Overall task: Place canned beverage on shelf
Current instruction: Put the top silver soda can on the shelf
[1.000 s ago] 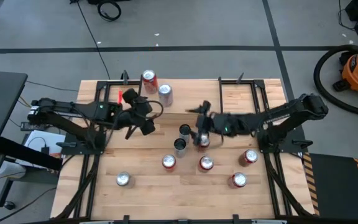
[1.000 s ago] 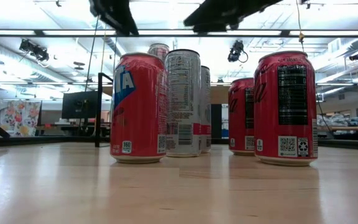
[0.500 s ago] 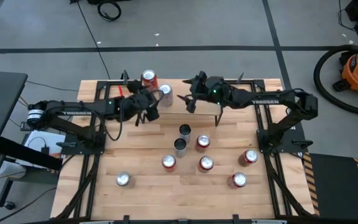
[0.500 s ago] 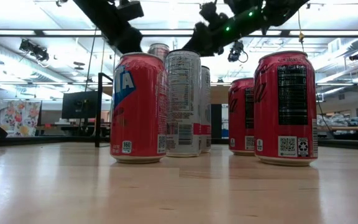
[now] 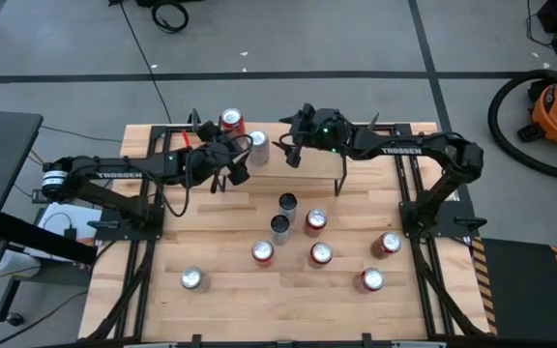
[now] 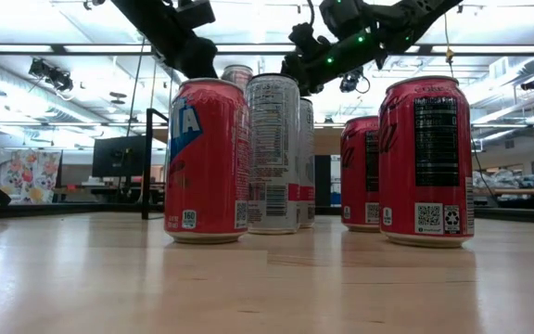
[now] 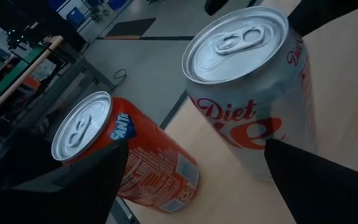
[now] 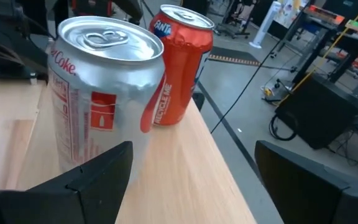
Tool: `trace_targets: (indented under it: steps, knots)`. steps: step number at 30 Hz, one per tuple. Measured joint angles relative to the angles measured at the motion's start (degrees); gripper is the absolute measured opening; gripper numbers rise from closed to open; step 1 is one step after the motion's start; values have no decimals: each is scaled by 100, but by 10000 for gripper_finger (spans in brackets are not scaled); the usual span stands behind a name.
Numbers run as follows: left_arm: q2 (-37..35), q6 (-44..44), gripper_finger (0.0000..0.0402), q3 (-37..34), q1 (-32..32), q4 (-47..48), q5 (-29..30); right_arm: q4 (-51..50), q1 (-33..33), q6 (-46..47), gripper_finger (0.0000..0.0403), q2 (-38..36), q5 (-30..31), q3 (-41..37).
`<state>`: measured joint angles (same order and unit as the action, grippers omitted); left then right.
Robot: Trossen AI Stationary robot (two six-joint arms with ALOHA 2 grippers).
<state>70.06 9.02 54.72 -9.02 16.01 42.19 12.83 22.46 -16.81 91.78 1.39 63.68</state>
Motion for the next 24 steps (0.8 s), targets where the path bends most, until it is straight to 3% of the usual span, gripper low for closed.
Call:
trace_targets:
  steps: [8, 18, 24]
  knots:
    - [2, 4, 388, 0, 58, -40, 18, 34, -64, 7, 348, -3, -378, 0]
    - [4, 120, 388, 0, 127, -123, 311, -5, -551, -31, 348, -3, -398, 0]
    - [4, 120, 388, 0, 312, -125, 329, -5, -501, -75, 348, -3, -367, 0]
